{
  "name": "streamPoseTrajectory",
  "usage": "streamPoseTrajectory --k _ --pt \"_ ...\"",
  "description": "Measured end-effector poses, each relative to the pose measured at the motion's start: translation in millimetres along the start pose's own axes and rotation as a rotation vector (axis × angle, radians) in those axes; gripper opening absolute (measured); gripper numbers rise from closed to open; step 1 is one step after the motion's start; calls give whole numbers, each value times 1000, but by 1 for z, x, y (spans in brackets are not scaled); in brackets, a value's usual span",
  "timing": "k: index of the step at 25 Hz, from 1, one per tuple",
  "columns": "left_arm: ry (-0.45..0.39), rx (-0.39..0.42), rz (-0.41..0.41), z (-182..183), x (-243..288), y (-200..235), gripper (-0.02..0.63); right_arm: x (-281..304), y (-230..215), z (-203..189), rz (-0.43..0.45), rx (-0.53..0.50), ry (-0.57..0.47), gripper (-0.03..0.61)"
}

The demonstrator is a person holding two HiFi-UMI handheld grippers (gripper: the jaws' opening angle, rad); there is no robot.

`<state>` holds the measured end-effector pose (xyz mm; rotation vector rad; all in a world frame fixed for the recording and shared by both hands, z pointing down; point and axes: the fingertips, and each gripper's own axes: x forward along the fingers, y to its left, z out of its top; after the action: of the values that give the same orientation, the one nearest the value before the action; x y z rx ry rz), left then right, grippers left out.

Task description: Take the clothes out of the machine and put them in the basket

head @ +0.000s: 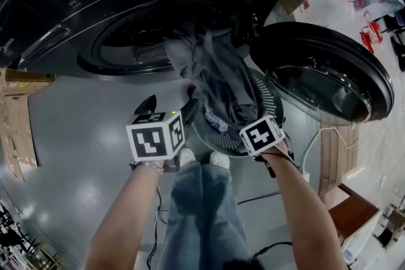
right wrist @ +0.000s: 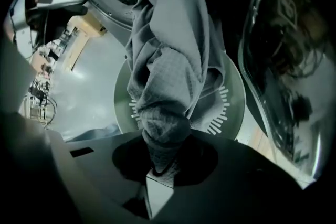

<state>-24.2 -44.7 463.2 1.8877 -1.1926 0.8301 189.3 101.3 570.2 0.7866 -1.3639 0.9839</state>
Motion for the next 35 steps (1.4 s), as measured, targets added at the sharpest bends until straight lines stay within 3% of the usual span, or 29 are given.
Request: streamPoseTrajectory --k 10,11,12,13,15,21,30,35 --pt "0 -14 4 -3 -2 9 469 2 -6 10 -53 76 -73 86" --pt "-2 -16 6 -3 -3 11 469 5 0 13 -19 70 -98 214" --pt "-3 -17 7 -3 -3 13 469 9 9 17 30 69 -126 386" --pt "-3 -18 7 -4 -3 14 469 11 18 22 80 74 -152 447" --pt "-3 -24 9 -4 -2 19 469 10 23 33 112 85 -203 449" --pt "0 -25 8 -6 0 30 469 -11 7 91 14 92 -346 449" --pt "13 -18 16 -2 5 59 469 -73 21 233 -64 10 -686 507" --pt "13 -11 14 7 6 76 469 -78 28 287 -70 41 -681 522"
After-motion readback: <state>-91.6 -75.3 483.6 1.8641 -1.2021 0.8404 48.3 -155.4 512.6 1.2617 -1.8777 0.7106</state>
